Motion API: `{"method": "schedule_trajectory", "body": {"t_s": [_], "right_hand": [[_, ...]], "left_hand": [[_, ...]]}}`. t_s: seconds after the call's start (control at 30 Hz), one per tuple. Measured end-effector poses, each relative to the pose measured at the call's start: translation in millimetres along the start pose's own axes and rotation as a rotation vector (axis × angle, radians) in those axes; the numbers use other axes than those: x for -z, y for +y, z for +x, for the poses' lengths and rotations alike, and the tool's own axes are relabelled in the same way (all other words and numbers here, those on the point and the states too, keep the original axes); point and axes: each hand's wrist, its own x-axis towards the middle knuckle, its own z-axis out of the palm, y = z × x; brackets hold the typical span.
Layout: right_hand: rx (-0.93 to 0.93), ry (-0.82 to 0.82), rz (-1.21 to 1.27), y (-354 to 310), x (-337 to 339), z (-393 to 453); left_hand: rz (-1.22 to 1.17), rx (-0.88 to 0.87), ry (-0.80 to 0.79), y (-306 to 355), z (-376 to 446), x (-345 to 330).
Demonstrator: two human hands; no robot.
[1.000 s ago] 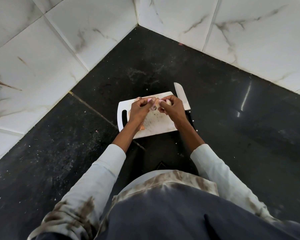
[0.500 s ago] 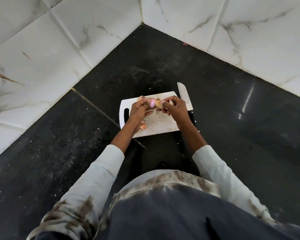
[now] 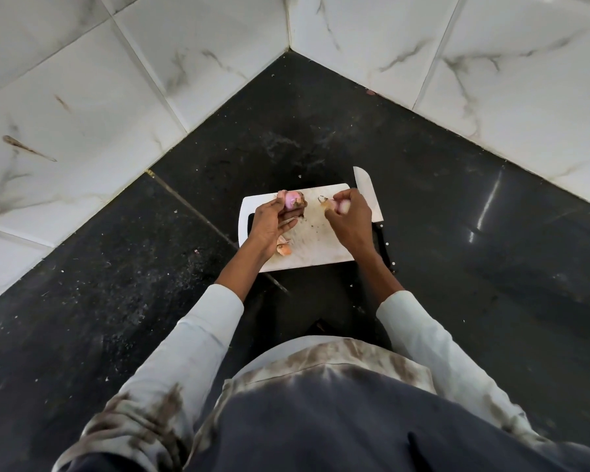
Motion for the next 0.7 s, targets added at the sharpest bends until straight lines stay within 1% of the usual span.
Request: {"method": "schedule_trajectory", "body": {"t_s": [0.1, 0.2, 0.3, 0.37, 0.43, 0.53, 0.6, 0.7], "right_hand": [[0.067, -0.092, -0.132, -1, -3, -1], [0.095, -0.147, -0.212, -3, -4, -1], [0.108, -0.112, -0.183, -10, -3, -3], [0.143, -0.109, -0.149, -14, -1, -4], [0.193, -0.161, -0.098, -18, 0, -6], [0.237, -0.234, -0.054, -22, -2, -10], [0.242, -0.248, -0.033, -22, -3, -11], [0.22, -0.221, -0.057, -24, -5, -12]], "left_hand": [[-0.023, 0.035, 0.011, 1, -3, -3], [-0.13, 0.093, -0.022, 3, -7, -5], [-0.261, 0.161, -0.063, 6, -10, -6], [-0.299, 0.178, -0.089, 7, -12, -7], [-0.309, 0.177, -0.104, 7, -12, -8], [-0.312, 0.175, -0.086, 6, -9, -10], [-0.287, 0.17, -0.084, 5, -7, -10], [-0.244, 0.157, -0.07, 3, -3, -9]]}}
